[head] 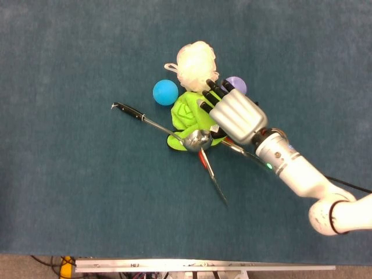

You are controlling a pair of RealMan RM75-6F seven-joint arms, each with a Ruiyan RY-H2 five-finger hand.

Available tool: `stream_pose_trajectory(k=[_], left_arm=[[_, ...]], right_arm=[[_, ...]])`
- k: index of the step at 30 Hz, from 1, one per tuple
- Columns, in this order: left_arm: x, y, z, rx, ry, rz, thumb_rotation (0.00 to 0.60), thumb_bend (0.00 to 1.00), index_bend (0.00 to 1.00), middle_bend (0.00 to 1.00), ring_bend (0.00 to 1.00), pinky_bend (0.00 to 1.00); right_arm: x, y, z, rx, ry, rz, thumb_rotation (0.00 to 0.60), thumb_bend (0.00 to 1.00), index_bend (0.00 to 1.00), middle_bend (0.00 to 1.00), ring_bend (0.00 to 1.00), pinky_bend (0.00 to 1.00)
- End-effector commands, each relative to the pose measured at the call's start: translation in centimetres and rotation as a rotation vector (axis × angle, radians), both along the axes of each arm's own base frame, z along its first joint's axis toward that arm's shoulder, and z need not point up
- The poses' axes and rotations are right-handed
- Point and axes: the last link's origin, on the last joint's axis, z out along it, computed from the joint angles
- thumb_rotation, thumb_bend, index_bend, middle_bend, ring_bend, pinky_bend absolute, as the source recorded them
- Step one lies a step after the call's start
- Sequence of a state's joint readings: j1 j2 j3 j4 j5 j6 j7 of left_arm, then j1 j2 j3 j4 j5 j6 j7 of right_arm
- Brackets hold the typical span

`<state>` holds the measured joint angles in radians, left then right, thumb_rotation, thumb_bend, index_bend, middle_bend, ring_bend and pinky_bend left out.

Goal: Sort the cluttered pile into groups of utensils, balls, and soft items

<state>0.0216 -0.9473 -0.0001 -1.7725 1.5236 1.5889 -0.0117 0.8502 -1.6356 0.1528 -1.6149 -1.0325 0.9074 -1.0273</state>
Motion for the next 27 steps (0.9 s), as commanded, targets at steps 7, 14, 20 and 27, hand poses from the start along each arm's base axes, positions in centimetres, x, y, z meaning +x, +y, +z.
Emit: stream_pose_trajectory(k=[7,14,20,27], left_arm=[[-0.2,-0.1,0.1,-0.001,0.0,0.004,0.6,0.35,0.16,0.19,0.11,0.11],[0.0,-0.3,0.1,-0.005,-0.003,0.002,0.6,0.35,0.17,0.19,0.11,0.11],[-0.1,-0.3,0.1,-0.008,-0.003,0.006,0.6,0.35,0.17,0.19,0.11,0.11],[-0.1,-0.2,-0.1,-0.012,-0.004,0.004,0.6,0.35,0.17,0.19,0.11,0.11]], right_arm=[[0.0,-0.3,-1.9,-0.031,0.053,-0.001,0.6,0.0,0.27,0.23,0.08,0.22],[0.3,-0.4,-2.8,-0.057,0.011,-0.02,0.6,0.0,0.59,0.33,0.14,0.25],[0.1,-0.8,-2.3,-0.077,-0.049,-0.038,0.6,0.0,0.7,0.38,0.2,0.29],[-0.3,-1.2,-0.5,-0.105,-0.139,-0.057,0.6,0.0,0.75,0.42,0.25,0.31]])
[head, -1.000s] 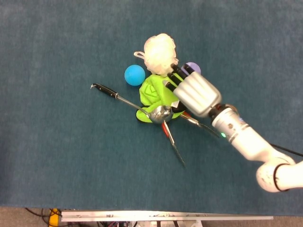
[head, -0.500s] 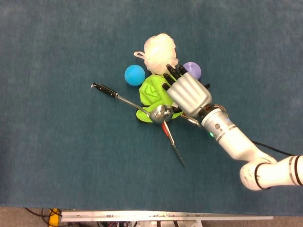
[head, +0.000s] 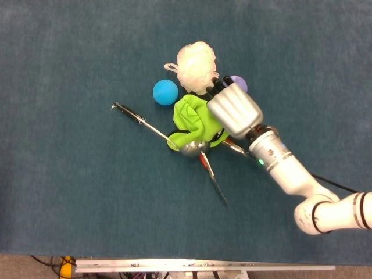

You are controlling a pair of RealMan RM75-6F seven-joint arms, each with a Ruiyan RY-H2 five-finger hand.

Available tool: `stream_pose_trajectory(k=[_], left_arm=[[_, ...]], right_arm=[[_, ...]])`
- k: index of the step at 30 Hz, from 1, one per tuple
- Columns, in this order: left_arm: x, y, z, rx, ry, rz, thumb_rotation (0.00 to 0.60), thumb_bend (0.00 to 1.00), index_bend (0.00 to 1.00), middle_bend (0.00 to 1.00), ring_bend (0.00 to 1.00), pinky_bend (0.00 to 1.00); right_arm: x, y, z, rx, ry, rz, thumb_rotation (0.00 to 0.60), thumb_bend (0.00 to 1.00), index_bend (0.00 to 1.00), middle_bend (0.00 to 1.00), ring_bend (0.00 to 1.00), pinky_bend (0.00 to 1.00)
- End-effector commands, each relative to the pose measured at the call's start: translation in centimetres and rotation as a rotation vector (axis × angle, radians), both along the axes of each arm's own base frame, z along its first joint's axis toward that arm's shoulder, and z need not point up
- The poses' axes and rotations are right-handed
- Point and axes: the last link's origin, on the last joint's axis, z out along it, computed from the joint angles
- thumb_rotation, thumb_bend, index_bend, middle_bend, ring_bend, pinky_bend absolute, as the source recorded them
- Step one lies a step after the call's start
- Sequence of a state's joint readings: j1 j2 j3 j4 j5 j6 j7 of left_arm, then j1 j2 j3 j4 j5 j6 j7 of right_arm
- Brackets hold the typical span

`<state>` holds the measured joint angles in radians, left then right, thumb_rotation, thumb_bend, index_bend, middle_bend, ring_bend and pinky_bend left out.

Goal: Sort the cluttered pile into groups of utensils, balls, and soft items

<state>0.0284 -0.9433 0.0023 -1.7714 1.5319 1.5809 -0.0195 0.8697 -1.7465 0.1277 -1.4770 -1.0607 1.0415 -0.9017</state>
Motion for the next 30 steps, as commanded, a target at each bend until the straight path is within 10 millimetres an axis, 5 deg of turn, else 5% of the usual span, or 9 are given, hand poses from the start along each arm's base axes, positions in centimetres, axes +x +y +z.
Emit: stream_pose_trajectory(k=[1,4,10,18,30], left_arm=[[0.0,0.0,0.0,-0.001,-0.001,0.0,0.6,0.35,0.17,0.19,0.11,0.11],[0.0,0.0,-0.1,-0.003,-0.003,0.0,0.6,0.35,0.17,0.19,0.11,0.11],[0.0,-0.1,0.0,-0.001,-0.002,-0.003,0.6,0.35,0.17,0.19,0.12,0.11],[-0.1,-0.1,0.0,-0.002,0.002,0.0,0.6,0.35,0.17,0.19,0.12,0.11],[-0.2,0.6,-0.6,-0.024,0.003,0.0,0.6,0.35,0.17,0.19,0.12,0.11]], right_arm=[[-0.4,-0.2,1.1,-0.021,-0.041,-0.007,0.6,0.0,0.76,0.43,0.26,0.32],[-0.8,-0.2,1.5,-0.023,-0.071,-0.01,0.6,0.04,0.79,0.45,0.28,0.35],[-1.3,-0.2,2.0,-0.027,-0.104,-0.008,0.6,0.3,0.81,0.47,0.31,0.37],[-1.3,-0.9,5.7,-0.089,-0.225,-0.028,0.6,0.3,0.83,0.48,0.32,0.37],[-3.7,-1.3,14.5,-0.237,-0.365,-0.047,0.6,0.3,0.83,0.48,0.32,0.37]])
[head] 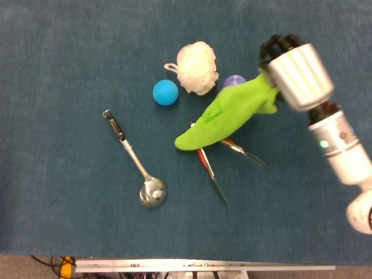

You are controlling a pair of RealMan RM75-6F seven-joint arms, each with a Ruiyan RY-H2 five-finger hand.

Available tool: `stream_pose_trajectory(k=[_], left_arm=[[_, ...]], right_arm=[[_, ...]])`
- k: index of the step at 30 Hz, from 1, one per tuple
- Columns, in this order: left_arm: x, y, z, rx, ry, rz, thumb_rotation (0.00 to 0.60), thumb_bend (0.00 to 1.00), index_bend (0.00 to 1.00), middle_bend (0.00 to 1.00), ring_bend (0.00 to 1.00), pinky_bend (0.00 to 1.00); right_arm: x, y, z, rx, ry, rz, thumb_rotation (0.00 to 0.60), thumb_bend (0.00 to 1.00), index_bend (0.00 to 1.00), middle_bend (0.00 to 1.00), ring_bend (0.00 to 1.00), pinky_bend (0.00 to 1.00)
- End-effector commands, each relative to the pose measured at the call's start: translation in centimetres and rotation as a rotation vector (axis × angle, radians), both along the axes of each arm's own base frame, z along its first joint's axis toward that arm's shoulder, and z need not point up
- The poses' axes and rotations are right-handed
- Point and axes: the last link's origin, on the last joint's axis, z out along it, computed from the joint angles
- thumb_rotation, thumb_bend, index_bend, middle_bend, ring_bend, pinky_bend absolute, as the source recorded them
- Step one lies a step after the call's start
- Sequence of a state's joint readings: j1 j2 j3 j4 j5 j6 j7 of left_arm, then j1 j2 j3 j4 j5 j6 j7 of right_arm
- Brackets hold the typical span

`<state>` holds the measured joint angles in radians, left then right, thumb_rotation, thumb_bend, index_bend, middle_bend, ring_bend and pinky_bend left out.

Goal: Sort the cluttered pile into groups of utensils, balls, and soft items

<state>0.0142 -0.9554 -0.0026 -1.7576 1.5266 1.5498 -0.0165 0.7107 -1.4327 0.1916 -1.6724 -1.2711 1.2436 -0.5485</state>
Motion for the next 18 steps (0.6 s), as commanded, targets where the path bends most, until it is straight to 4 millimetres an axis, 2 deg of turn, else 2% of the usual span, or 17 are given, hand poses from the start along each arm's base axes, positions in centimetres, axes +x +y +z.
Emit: stream_pose_trajectory(k=[1,5,18], left_arm=[[0.0,0.2,-0.2,-0.004,-0.001,0.0,0.6,0.35,0.17,0.19,0.12,0.11],[-0.1,0.3,-0.4,-0.009,-0.001,0.002,0.6,0.35,0.17,0.19,0.12,0.11],[-0.5,0.5,-0.4,-0.01,0.001,0.013,0.6,0.35,0.17,0.19,0.12,0.11]], right_arm=[[-0.8,0.0,2.7,-0.044,-0.05,-0.017,0.6,0.3,0.83,0.48,0.32,0.37],[-1.9,-0.4,4.5,-0.078,-0.089,-0.044,0.6,0.3,0.83,0.48,0.32,0.37],[-4.3,-1.9,8.5,-0.183,-0.185,-0.101,0.6,0.29,0.83,0.48,0.32,0.37]])
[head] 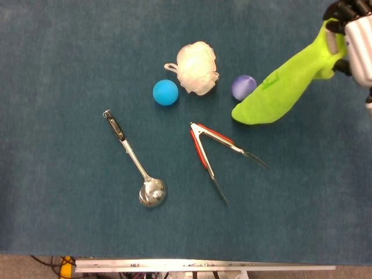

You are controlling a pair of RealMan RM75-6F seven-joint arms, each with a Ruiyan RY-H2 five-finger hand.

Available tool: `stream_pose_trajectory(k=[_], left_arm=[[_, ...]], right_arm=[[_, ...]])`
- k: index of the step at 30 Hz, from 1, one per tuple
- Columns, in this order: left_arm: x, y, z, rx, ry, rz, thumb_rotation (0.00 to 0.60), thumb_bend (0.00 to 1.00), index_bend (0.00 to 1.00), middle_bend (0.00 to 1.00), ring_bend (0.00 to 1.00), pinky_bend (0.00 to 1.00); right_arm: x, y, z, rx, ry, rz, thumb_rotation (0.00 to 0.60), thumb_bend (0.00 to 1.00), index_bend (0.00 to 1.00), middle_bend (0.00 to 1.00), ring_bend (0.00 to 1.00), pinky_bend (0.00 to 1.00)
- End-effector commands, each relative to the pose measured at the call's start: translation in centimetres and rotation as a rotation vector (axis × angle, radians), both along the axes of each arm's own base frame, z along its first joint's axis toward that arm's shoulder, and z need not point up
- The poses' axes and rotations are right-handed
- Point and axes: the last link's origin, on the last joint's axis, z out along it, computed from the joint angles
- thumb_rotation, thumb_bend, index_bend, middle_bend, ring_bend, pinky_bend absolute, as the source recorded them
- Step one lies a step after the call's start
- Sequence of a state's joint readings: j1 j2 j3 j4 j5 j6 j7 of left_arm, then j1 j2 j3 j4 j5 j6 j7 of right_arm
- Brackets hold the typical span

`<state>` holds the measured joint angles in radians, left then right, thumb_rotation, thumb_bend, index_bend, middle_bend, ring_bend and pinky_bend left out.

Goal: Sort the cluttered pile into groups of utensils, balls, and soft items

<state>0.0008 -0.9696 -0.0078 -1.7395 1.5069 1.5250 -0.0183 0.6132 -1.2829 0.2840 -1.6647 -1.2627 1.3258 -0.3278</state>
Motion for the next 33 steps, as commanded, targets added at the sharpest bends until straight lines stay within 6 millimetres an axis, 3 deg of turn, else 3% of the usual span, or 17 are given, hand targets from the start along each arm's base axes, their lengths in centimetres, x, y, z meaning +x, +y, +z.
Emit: stream_pose_trajectory(k=[1,7,17,22,33], left_arm=[[0.0,0.0,0.1,0.002,0.001,0.002,0.6,0.35,0.17,0.19,0.12,0.11],[-0.2,0.0,0.0,0.001,0.0,0.008,0.6,0.35,0.17,0.19,0.12,0.11],[0.1,0.4,-0.6,-0.018,-0.004,-0.004,0.6,0.35,0.17,0.19,0.12,0.11],[0.1,0.5,-0.9,-0.023,-0.005,-0.005,0.6,0.35,0.17,0.19,0.12,0.11],[-0.2,0.1,-0.7,-0.015,-0.008,0.011,0.6,0.35,0.17,0.19,0.11,0.11]], right_arm=[[-0.8,-0.4,1.3,-0.032,-0.024,-0.014,0.6,0.29,0.83,0.48,0.32,0.37],[-2.8,0.1,3.3,-0.051,-0.022,-0.032,0.6,0.29,0.83,0.48,0.32,0.37],[-6.0,2.0,3.1,0.019,0.144,-0.073,0.6,0.29,0.83,0.48,0.32,0.37],[-6.2,2.3,2.0,0.052,0.155,-0.067,0.6,0.29,0.83,0.48,0.32,0.37],[-5.3,4.3,-2.4,0.193,0.216,0.006,0.6,0.29,0.83,0.48,0.32,0.37]])
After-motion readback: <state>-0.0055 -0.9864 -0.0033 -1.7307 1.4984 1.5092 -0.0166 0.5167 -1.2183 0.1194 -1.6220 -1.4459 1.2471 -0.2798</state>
